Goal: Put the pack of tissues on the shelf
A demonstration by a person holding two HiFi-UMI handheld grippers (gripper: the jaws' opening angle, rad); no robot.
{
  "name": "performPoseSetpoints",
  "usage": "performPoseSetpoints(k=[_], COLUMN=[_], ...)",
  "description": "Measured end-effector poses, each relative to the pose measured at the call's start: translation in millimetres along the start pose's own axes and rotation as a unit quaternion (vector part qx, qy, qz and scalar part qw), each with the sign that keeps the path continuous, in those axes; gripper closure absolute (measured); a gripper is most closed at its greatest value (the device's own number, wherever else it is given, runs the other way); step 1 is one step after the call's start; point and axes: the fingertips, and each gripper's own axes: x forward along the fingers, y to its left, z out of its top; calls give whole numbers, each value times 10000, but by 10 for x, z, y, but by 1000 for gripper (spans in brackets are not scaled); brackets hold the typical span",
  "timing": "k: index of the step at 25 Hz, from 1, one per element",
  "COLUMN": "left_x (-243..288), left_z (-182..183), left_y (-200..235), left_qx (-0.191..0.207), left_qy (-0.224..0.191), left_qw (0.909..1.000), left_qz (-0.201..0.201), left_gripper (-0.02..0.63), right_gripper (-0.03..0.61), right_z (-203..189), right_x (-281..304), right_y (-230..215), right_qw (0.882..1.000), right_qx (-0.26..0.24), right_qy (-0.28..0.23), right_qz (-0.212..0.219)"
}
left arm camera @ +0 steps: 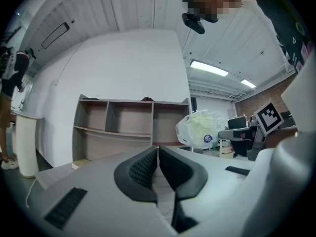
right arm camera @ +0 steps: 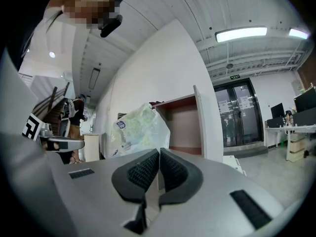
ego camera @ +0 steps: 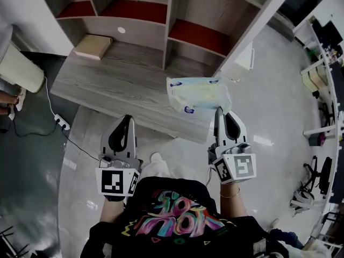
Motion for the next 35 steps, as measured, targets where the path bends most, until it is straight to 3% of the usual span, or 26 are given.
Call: performPoseSetpoints(k=[13,27,32,35], left_x=[151,1232,1948,2046], left_z=[-135,42,255,266], left_y=[75,121,18,-8], left_qx=[-151,-17,49,66], left_qy=[99,-120,-154,-152], left_qw=[9997,9998,9995,9994], left_qz=[-182,-186,-270,-308], left_gripper=[581,580,581,581], right_gripper=[560,560,560,560], right_z=[-32,63,250,257], right_x=[197,1097,1566,1610], right_y=[-3,-561,-1074,-1149], right_qw=[9998,9998,9995,9994], right_qx=[19,150,198,227], right_qy=[46,-122,-205,-230], right_qz=[-168,-43,-102,-128])
